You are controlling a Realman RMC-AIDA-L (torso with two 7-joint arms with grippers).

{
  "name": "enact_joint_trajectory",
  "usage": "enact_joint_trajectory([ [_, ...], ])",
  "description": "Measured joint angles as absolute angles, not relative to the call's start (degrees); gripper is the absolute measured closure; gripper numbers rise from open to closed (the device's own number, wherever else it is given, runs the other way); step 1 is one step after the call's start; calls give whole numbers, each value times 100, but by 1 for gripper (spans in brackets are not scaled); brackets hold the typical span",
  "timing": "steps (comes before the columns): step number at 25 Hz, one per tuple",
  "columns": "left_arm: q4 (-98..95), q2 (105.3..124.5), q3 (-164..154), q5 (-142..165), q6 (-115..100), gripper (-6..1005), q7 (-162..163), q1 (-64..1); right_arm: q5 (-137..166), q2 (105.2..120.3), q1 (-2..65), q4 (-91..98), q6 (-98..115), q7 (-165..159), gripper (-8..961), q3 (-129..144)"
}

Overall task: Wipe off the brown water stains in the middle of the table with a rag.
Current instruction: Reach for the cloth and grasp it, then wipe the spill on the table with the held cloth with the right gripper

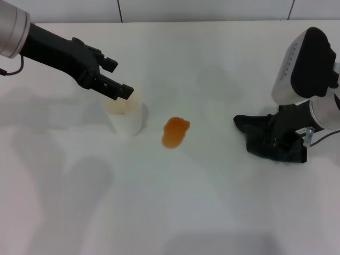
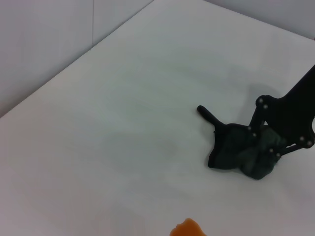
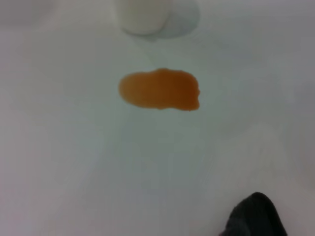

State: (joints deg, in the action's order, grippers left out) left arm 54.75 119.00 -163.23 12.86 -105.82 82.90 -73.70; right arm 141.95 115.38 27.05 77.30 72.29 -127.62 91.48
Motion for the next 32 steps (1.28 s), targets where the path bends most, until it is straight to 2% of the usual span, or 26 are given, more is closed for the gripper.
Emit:
enact_joint_trajectory([
  [1, 5475, 11900, -16325, 1286, -10582, 109, 8293, -7374, 14218, 11538, 2700, 7734, 7206, -12762, 606, 9188],
  [5, 5476, 11900, -16330, 1287, -10582, 109, 8302, -7384, 14282, 11540, 2700, 7754, 7185, -12773, 832, 9260],
  [17, 5482, 11900, -16330, 1287, -10511, 109, 8301, -7383, 14244, 11542, 2731, 7926, 7200, -12758, 874, 9509],
  [32, 5473, 11900, -16330, 1264, -10450, 107, 8279, -7400, 14211, 11582, 2849, 8435, 6885, -12790, 878, 10368],
])
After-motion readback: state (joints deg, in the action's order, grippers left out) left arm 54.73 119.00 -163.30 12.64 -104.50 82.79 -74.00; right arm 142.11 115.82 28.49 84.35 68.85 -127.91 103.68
